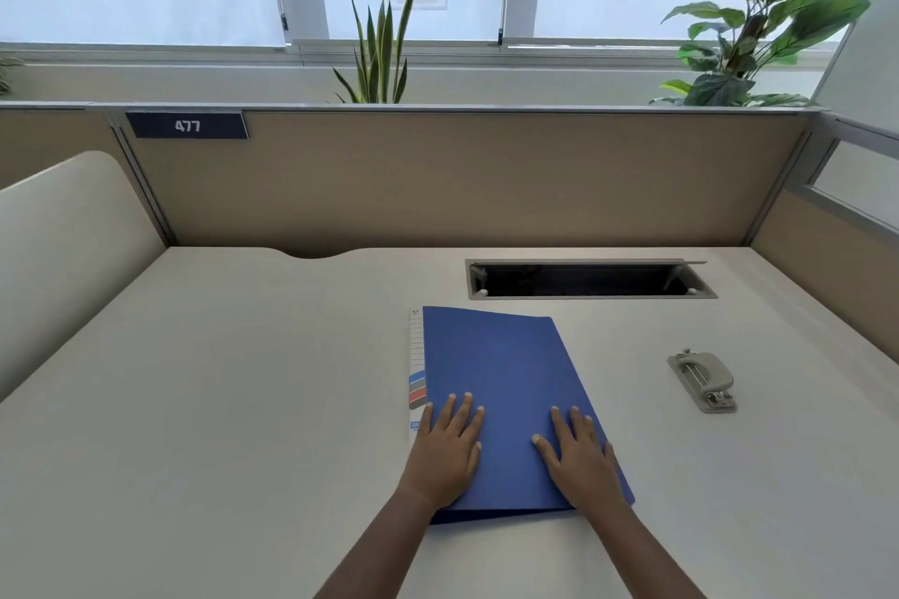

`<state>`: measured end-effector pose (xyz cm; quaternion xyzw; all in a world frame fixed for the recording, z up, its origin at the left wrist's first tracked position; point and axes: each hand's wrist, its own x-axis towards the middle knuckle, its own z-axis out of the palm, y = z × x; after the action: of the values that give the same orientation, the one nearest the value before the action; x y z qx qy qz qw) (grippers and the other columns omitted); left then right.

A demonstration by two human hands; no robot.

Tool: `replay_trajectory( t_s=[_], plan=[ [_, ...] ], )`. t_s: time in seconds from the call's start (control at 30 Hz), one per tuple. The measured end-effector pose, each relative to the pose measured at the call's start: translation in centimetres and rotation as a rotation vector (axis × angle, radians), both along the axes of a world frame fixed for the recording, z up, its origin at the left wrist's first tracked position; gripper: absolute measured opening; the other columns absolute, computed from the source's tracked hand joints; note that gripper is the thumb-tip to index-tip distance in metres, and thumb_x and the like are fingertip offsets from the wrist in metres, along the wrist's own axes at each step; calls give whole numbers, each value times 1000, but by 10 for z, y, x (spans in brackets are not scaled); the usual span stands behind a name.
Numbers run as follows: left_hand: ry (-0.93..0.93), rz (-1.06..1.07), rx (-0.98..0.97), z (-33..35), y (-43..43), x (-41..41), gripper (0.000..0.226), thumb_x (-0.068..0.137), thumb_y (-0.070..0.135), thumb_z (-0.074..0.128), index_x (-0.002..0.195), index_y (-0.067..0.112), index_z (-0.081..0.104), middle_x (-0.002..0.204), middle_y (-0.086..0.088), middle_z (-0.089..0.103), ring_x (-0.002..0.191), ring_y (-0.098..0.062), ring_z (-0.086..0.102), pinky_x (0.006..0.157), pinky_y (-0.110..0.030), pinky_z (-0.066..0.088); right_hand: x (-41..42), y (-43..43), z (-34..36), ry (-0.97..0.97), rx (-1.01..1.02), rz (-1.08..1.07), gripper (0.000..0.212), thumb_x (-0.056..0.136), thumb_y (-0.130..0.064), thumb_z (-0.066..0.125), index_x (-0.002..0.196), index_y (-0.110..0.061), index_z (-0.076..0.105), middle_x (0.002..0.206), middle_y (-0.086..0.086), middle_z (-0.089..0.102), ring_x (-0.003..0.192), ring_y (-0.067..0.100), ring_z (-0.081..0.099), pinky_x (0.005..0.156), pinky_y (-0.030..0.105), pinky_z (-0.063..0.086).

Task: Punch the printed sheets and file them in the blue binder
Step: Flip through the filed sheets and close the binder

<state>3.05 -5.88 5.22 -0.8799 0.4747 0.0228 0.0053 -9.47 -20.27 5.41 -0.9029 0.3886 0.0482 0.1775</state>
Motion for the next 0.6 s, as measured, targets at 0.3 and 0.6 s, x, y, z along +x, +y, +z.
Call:
replay_trajectory(
  t_s=[0.3, 0.6],
  plan=[
    [120, 120, -45, 6, 2, -7, 52, 95, 37, 12, 119, 24, 56, 120, 3, 67, 119, -21, 54, 97, -33, 46, -2, 2, 3, -21, 10, -97, 63, 92, -58, 25, 147, -31, 9, 157, 3, 7, 145, 24, 5, 112, 54, 18],
    [850, 787, -577, 33, 7, -1, 77, 81, 33, 65, 140, 5, 23, 139, -19, 34, 126, -33, 42, 99, -40, 41, -4, -12, 18, -78, 133, -419, 81, 81, -60, 52, 139, -10, 26, 136, 15, 37, 127, 31, 36, 98, 44, 39]
  ],
)
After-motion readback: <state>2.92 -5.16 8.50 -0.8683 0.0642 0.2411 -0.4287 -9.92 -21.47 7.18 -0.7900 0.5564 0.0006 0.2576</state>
